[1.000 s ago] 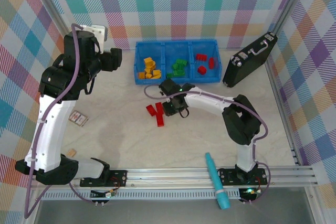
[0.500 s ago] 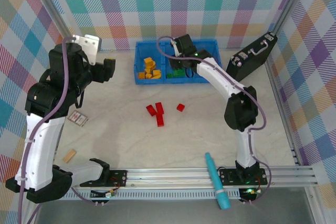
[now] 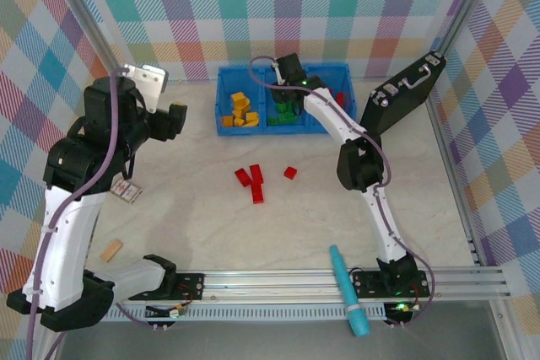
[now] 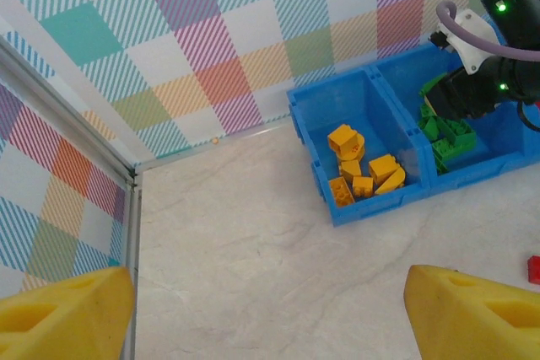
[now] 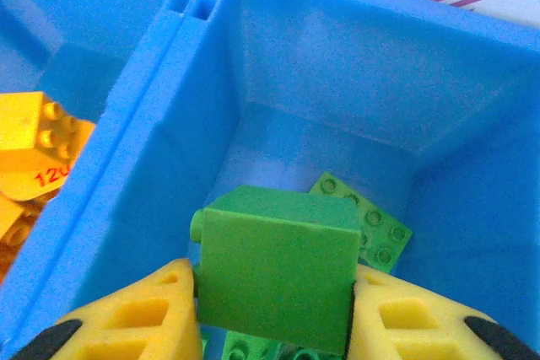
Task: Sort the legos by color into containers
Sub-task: Place the lego in the container.
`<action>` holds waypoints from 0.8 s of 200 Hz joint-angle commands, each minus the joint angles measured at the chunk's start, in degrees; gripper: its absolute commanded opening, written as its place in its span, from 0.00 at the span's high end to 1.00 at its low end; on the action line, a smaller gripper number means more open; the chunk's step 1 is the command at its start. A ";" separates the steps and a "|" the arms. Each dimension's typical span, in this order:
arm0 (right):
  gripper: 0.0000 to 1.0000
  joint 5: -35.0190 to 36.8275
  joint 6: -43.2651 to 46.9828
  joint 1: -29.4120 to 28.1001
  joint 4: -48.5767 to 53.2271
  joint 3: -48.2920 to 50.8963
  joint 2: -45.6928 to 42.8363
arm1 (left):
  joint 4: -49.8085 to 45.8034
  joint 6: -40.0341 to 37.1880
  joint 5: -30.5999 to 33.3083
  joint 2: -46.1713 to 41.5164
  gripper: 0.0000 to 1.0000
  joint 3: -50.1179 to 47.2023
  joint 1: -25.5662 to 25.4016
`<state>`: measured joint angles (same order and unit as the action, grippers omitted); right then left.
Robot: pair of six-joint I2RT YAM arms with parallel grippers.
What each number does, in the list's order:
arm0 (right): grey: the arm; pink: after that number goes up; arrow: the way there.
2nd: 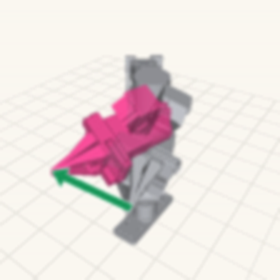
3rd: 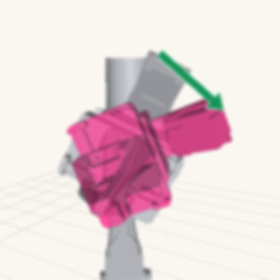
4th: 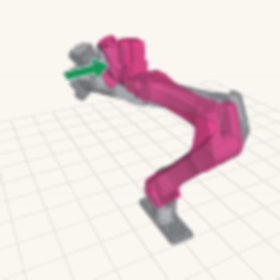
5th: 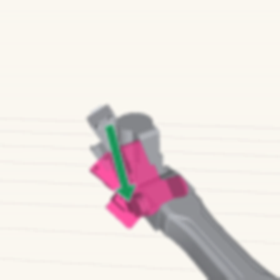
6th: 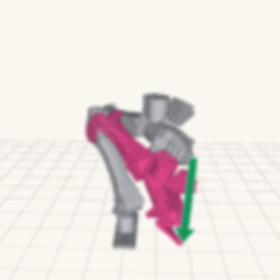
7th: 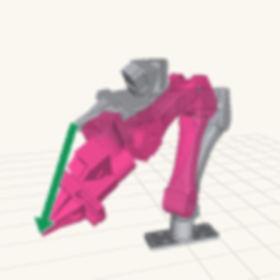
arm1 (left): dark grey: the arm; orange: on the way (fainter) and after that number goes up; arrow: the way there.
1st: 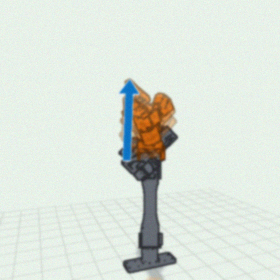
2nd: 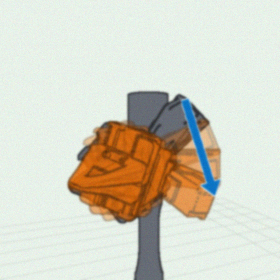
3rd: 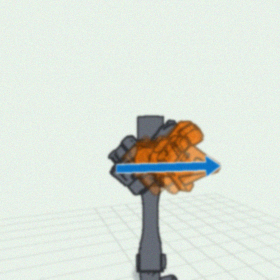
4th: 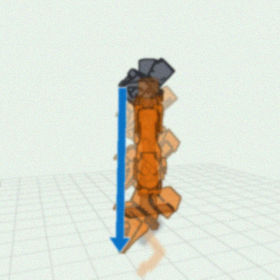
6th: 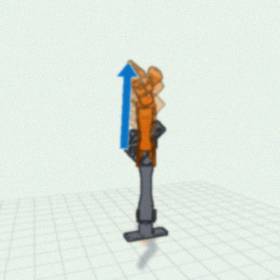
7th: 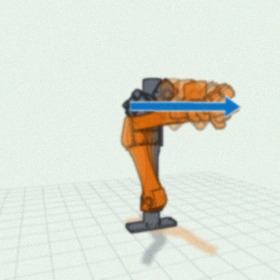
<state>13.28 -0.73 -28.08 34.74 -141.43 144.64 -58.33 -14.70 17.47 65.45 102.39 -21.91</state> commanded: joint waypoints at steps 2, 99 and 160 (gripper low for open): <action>0.60 0.52 1.26 0.91 -2.40 -4.67 3.64 | 1.68 -1.13 -0.91 0.48 0.17 -0.91 0.66; 0.35 -1.02 0.72 -0.93 -3.90 1.77 -4.09 | 4.84 -2.54 -1.04 -0.34 0.16 -4.97 0.64; 0.35 5.70 -3.57 -5.18 6.88 15.38 -16.45 | 8.53 -2.70 -1.94 -4.41 0.15 -10.82 0.64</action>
<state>15.00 -1.10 -31.68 35.88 -132.38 135.52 -53.25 -16.36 16.38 63.88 94.06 -21.91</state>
